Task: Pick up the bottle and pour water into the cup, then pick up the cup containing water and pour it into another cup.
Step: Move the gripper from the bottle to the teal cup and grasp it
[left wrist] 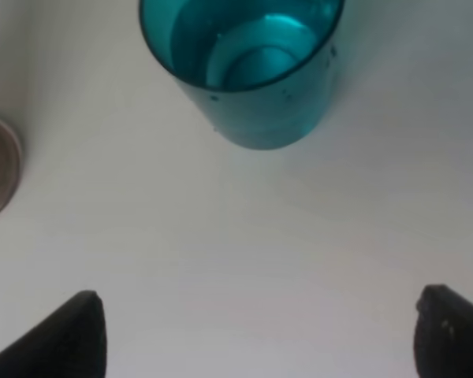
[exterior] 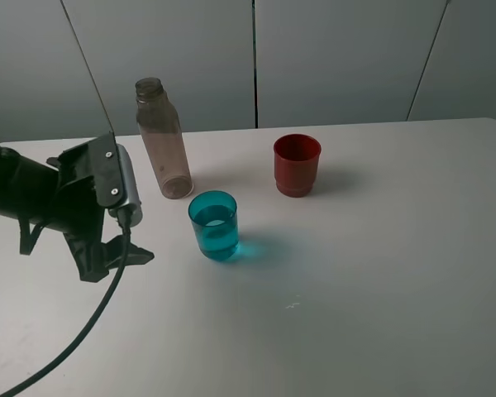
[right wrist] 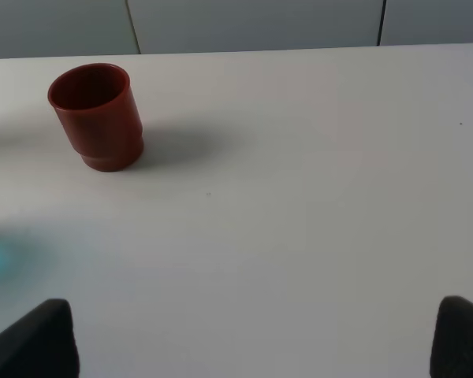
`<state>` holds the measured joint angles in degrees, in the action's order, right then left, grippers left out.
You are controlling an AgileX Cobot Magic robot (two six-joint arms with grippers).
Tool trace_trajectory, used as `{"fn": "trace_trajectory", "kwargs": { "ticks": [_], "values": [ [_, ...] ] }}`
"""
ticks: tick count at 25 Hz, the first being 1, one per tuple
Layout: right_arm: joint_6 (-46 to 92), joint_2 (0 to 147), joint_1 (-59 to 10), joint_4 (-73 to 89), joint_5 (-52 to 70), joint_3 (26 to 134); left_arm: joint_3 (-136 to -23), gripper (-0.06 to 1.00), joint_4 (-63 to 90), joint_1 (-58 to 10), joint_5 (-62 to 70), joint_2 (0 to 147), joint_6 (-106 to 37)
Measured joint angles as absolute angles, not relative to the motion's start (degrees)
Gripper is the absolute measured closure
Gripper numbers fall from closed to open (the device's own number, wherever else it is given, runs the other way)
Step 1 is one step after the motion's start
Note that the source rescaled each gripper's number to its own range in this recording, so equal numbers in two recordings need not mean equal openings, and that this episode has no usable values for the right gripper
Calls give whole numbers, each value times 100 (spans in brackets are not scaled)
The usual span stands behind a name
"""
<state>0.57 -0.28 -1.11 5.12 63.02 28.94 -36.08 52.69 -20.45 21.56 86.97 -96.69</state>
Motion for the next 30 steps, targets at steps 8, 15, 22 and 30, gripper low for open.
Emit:
{"fn": "trace_trajectory", "kwargs": {
  "ticks": [8,15,22,30],
  "values": [
    [57,-28,-111,512,6302,2894,-3608,-5,7778,-2045,2297,9676,-11967],
    [57,-28,-111,512,6302,2894,-3652,-5,7033,-2048,2364,9851,-11760],
    [57,-28,-111,512,6302,2894,-3929,-5,5610,-2048,2340,9821,-10208],
    [57,-28,-111,512,6302,2894,-4364,-5,4329,-2238,2223,9389,-7190]
  ]
}}
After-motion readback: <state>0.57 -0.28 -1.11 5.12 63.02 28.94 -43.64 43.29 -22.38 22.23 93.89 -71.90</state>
